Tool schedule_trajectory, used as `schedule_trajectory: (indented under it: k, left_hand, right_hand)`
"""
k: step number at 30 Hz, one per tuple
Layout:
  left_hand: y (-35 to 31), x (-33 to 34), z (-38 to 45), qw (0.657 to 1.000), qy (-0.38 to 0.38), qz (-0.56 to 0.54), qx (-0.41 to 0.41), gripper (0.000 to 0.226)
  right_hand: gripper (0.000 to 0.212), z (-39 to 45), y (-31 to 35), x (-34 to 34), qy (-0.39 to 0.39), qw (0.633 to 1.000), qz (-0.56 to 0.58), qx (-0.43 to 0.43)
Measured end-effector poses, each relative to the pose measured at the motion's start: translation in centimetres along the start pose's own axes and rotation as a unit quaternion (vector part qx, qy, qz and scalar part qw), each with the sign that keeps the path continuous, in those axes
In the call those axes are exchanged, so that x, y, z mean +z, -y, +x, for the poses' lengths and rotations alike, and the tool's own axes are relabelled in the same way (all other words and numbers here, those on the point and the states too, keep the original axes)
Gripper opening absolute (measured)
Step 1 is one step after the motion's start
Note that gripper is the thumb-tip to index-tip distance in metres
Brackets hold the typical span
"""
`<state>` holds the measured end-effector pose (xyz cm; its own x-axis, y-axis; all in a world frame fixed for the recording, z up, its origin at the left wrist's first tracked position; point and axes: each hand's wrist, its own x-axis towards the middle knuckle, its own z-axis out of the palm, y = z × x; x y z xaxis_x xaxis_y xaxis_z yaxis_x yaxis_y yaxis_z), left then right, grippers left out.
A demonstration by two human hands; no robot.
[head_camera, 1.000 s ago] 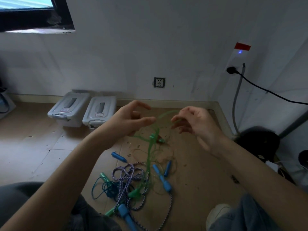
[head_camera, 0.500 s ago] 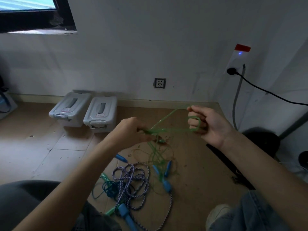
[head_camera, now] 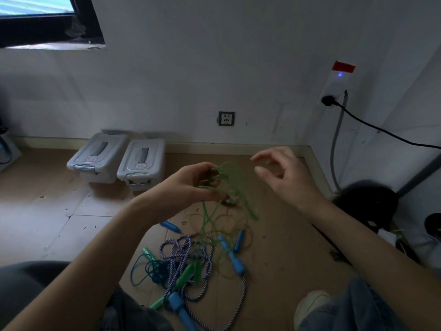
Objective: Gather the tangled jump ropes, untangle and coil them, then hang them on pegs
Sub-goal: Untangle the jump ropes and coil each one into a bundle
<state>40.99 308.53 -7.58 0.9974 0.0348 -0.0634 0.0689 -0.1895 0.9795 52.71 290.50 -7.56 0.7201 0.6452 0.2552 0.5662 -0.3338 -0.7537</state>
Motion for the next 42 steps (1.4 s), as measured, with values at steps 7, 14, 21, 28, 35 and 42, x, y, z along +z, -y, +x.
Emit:
schedule_trajectory:
  k: [7,14,21,28,35,42]
  left_hand:
    - [-0.3,0.2,-0.2,0.993,0.095,-0.066,-0.012,0.052]
    - [-0.6,0.8,0.0,0.987,-0.008,-0.157,-0.042,0.024]
    - [0.0,-0.2,0.4,0.954,-0.136,-0.254,-0.085,0.02]
    - [-0.9,1.0,0.2,0.983,-0.011,-0.145,-0.112,0.048]
    - [-0.3,3.5,0.7,0.987,-0.138,-0.049,-0.072,0.021]
    - [-0.3,2.9,0.9,0.954,-0.256,-0.146,-0.049,0.013]
  right_hand:
    - [0.007,-0.4,1.0,1.3,0.122,0.974,0.193,0.014]
    - [0.012,-0.7,0.9,0.7,0.141,0.96,0.239,0.022]
    - [0.003,-0.1,-0.1,0.2,0.145,0.901,0.395,0.105]
    - [0.017,-0.4,-0.3,0.8,0.122,0.903,0.397,0.108]
    - [0.014,-0.1,-0.5,1.1,0.116,0.872,0.458,0.131]
    - [0.009,-0.3,-0.6,1.8,0.149,0.905,0.379,0.118]
